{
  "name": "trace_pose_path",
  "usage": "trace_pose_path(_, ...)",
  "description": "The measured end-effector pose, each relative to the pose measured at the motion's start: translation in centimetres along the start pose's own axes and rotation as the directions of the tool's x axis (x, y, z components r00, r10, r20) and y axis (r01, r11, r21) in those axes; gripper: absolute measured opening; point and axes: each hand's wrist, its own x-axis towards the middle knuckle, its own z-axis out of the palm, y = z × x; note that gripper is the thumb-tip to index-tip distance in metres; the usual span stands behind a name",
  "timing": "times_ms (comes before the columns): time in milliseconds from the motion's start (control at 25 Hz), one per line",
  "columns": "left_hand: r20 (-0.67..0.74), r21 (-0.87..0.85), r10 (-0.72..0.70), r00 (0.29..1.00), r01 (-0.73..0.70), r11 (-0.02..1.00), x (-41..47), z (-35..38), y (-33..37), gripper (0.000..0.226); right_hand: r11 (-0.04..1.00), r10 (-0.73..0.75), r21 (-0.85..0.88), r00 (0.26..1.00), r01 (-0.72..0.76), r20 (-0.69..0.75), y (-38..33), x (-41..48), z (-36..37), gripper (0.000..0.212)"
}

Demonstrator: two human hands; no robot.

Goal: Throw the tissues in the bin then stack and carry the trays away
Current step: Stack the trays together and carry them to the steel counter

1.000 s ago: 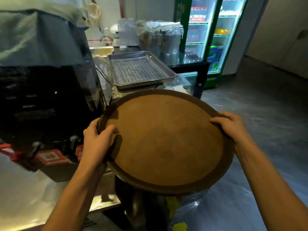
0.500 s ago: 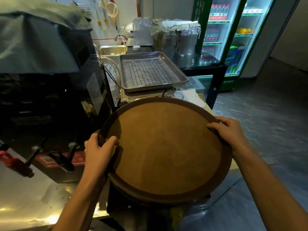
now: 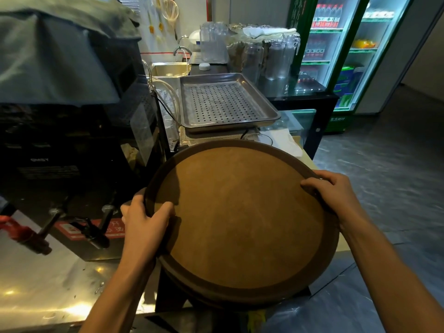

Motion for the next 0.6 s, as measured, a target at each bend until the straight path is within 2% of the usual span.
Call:
trace_pose_path(80, 0.0, 0.021, -0.003, 1.0, 0.003, 1.0, -0.1, 0.0, -0.2, 0.031, 1.0, -0.016, -0.02, 1.0, 0.016, 0.008, 0.1, -0.1, 0.1, 0.014)
trace_pose_path(160, 0.001, 0.029, 0.013, 1.0, -0.013, 0.999, -0.1, 0.0, -0.3, 0.029, 0.998, -0.044, -0.039, 0.999, 0.044, -0.002, 0.3, 0.1, 0.1, 0.016)
trace_pose_path(440, -0.005, 0.059, 0.049, 0.999, -0.048, 0.997, 0.2, 0.0, -0.3, 0.049, 0.986, -0.084, -0.148, 0.996, 0.08, -0.02, 1.0, 0.2, -0.2, 0.014)
trace_pose_path(600, 0.038, 0.082, 0.116, 0.993, -0.118, 0.99, 0.2, -0.4, -0.3, 0.058, 0.972, -0.058, -0.234, 0.99, 0.026, -0.132, 0.7, -0.7, -0.1, 0.022)
